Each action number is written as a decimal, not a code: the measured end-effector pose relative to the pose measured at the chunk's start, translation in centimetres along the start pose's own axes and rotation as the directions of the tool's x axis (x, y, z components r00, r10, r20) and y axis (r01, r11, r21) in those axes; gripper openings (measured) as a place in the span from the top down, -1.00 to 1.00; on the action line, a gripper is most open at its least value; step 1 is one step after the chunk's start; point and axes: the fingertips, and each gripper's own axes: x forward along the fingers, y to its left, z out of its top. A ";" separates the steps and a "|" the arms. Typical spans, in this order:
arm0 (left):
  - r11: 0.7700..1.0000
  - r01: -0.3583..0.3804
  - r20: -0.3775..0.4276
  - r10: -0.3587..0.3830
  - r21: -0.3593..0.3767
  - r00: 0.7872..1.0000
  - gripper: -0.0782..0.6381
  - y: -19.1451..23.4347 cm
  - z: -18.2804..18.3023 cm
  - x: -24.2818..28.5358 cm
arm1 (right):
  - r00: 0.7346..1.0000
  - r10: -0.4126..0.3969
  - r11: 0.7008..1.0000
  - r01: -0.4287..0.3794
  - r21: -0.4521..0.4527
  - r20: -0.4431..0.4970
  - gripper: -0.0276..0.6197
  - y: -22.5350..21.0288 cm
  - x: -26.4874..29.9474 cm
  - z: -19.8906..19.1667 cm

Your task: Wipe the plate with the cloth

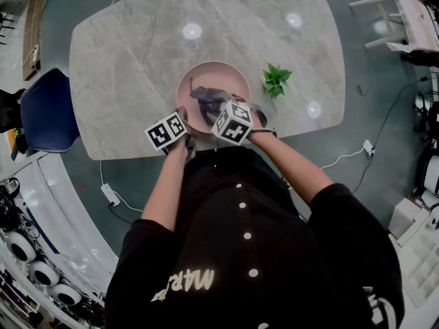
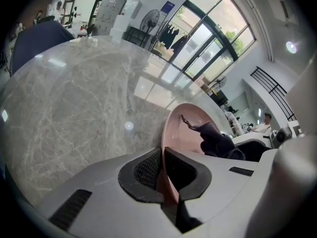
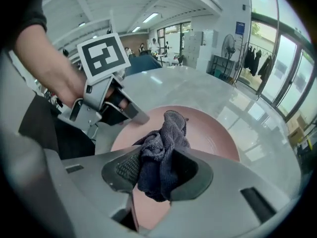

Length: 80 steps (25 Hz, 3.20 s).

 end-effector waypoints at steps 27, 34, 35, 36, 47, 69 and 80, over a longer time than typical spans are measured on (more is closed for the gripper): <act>1.000 -0.019 0.013 0.019 0.006 1.000 0.70 0.1 0.0 0.3 | 0.966 0.252 0.966 -0.255 -0.054 -0.054 0.47 5.2 4.6 0.5; 1.000 -0.020 0.012 0.020 0.005 1.000 0.70 0.0 0.0 0.4 | 0.958 0.273 0.955 -0.281 -0.092 -0.090 0.48 5.4 4.5 -0.4; 1.000 -0.020 0.012 0.020 0.005 1.000 0.70 0.0 0.0 0.4 | 0.957 0.276 0.954 -0.284 -0.098 -0.091 0.47 5.4 4.4 -0.4; 1.000 -0.020 0.011 0.019 0.005 1.000 0.70 0.0 0.0 0.4 | 0.957 0.278 0.953 -0.286 -0.104 -0.089 0.48 5.4 4.2 -0.3; 1.000 -0.013 0.006 0.013 0.007 1.000 0.70 0.1 0.1 0.2 | 0.944 0.285 0.932 -0.313 -0.183 -0.165 0.47 5.8 3.2 -1.8; 0.999 -0.018 -0.020 0.019 0.030 1.000 0.70 0.0 0.1 0.1 | 0.908 0.211 0.860 -0.348 -0.373 -0.361 0.47 4.4 1.4 -6.1; 0.999 -0.024 -0.022 0.025 0.047 0.999 0.70 -0.1 0.1 0.1 | 0.893 0.155 0.844 -0.342 -0.414 -0.422 0.47 2.8 0.8 -7.7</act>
